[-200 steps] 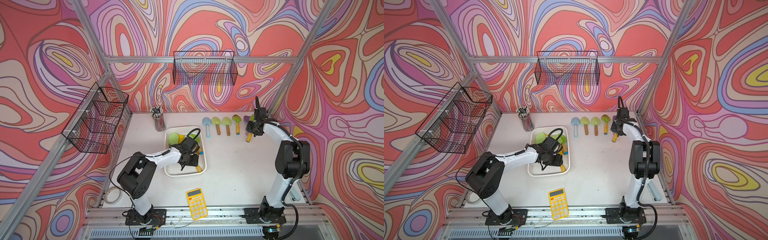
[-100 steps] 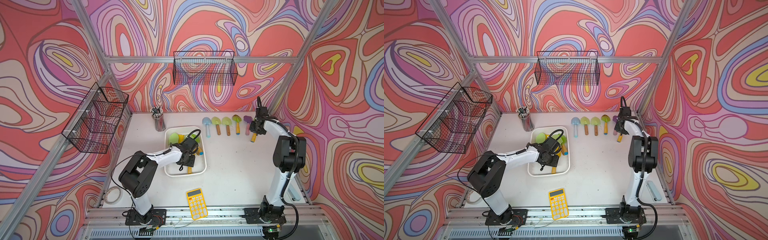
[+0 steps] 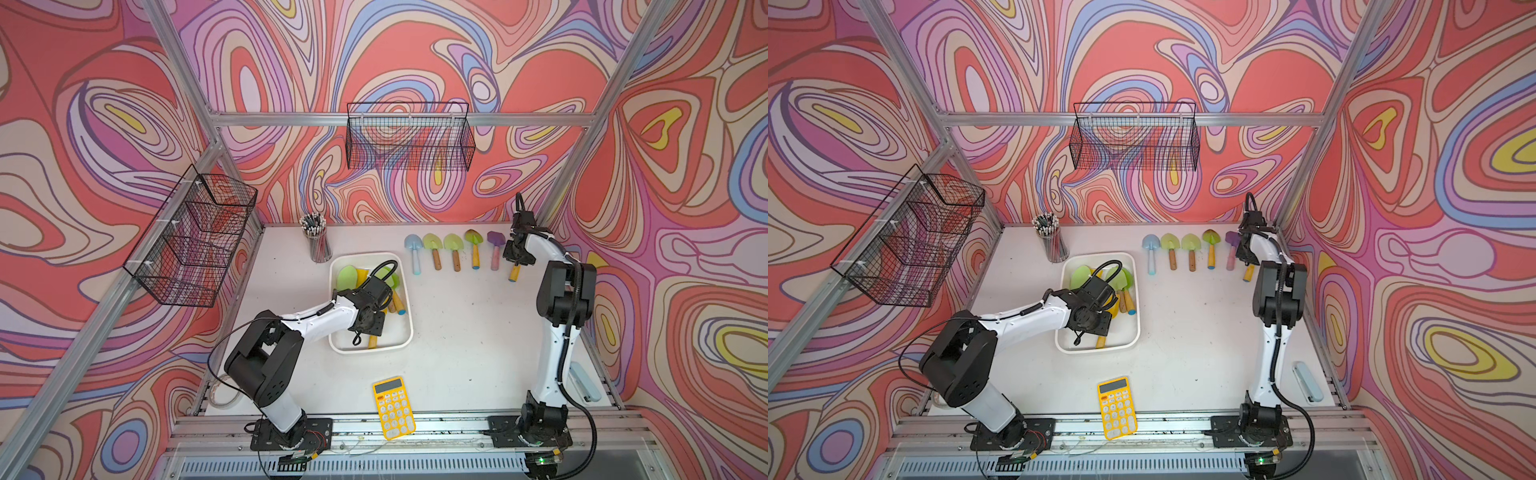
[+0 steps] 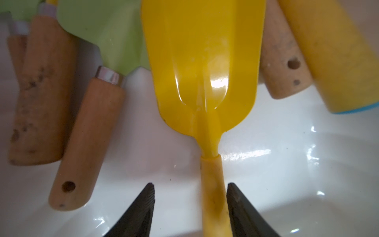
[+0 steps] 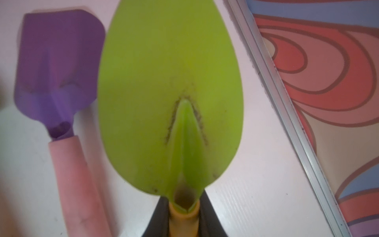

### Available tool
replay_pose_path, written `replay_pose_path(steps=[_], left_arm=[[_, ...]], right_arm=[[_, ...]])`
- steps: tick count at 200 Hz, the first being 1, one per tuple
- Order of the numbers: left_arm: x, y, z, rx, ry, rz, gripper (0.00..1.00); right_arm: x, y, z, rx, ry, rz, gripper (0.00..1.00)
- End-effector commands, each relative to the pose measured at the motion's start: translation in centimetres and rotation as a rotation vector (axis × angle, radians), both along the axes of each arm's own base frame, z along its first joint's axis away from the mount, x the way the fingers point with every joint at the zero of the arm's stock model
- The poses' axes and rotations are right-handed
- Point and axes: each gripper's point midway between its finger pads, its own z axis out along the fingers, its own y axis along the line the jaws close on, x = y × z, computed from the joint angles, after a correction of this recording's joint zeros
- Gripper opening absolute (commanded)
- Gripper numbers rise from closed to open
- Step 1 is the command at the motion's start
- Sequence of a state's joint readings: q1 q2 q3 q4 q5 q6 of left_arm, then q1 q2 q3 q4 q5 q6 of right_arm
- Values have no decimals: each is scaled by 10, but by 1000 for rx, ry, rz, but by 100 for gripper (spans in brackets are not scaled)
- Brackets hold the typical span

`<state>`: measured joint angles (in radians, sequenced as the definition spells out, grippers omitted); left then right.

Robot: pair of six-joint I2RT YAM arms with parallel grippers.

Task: Take the shovel out of the storage box
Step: Adjust the shovel in the storage box, then pick up the shovel from the storage box.

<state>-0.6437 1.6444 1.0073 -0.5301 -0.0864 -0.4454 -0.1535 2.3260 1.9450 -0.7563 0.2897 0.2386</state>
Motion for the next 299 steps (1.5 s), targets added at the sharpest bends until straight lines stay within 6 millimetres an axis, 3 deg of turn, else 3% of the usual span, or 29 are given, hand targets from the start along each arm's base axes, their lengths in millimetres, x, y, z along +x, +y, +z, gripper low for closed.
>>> replay_pose_path(steps=[1,43,101,132,174,211,260,299], left_arm=[[-7,0,4,-13,4,-6,60],[-11,-7,19,-85,-17,-14,60],[-18,-1,30,-99,-33,-6,60],[-21,1,29,-100,-25,-8,61],[-25,1,26,-99,-12,-22,61],[-27,-2,23,-108,-1,-36,60],[-28,-3,5,-94,39,-31,58],[-28,-8,-5,-95,57,-37,57]], right_arm=[[-2,-13,-9,-41,50,-16,12],[9,-22,-26,-30,63,-23,12],[30,-25,-39,-17,57,-11,12],[32,-22,-40,-1,54,-5,22],[33,-19,-17,23,-1,-6,38],[31,-10,18,64,-74,-5,49],[13,4,70,125,-197,-22,51],[-2,38,99,242,-302,20,51]])
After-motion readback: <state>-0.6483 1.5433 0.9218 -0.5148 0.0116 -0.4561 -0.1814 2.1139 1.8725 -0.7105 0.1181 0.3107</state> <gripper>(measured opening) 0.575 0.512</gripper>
